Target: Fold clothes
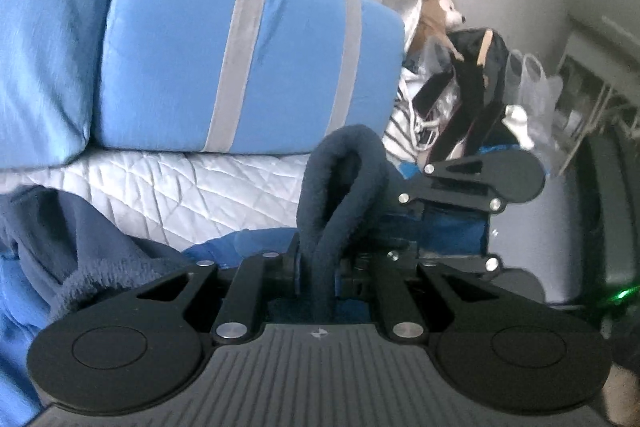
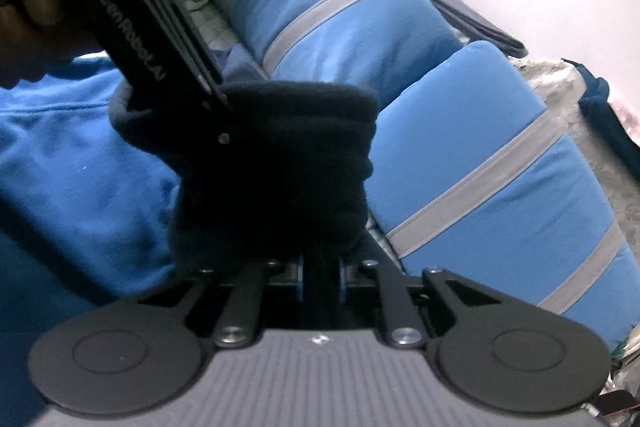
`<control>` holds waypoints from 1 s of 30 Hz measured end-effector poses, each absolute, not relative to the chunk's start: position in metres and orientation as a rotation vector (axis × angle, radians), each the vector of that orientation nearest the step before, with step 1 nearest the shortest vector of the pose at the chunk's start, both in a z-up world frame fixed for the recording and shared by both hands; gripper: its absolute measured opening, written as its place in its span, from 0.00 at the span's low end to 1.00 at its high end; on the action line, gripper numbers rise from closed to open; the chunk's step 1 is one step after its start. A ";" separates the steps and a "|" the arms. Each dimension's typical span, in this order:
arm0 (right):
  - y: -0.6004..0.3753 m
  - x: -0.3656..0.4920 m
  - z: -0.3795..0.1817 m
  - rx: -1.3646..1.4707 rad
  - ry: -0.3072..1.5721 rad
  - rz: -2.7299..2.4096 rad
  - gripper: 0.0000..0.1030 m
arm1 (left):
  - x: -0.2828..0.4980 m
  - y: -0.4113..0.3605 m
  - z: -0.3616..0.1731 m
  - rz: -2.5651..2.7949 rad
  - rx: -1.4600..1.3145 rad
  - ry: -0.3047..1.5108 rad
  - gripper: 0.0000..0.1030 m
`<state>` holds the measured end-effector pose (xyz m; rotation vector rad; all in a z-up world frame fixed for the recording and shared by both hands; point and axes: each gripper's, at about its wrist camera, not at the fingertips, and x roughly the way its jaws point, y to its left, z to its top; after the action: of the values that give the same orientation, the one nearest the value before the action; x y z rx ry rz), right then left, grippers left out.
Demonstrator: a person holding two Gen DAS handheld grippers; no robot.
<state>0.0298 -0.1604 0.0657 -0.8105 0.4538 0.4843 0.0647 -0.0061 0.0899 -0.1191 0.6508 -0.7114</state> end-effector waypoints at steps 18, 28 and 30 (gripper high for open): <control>-0.259 0.020 0.055 -0.182 0.586 0.332 0.11 | 0.066 0.105 0.119 -0.119 -0.082 0.445 0.67; -0.269 0.015 0.033 -0.038 0.606 0.280 0.12 | 0.050 0.016 0.068 -0.435 0.589 0.499 0.67; -0.270 0.014 0.032 -0.042 0.609 0.282 0.12 | 0.052 0.006 0.066 -0.483 0.580 0.494 0.67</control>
<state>0.0136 -0.2697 0.0320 -0.0425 0.6091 0.2818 0.0521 0.0063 0.0660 0.5801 0.4937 -0.4830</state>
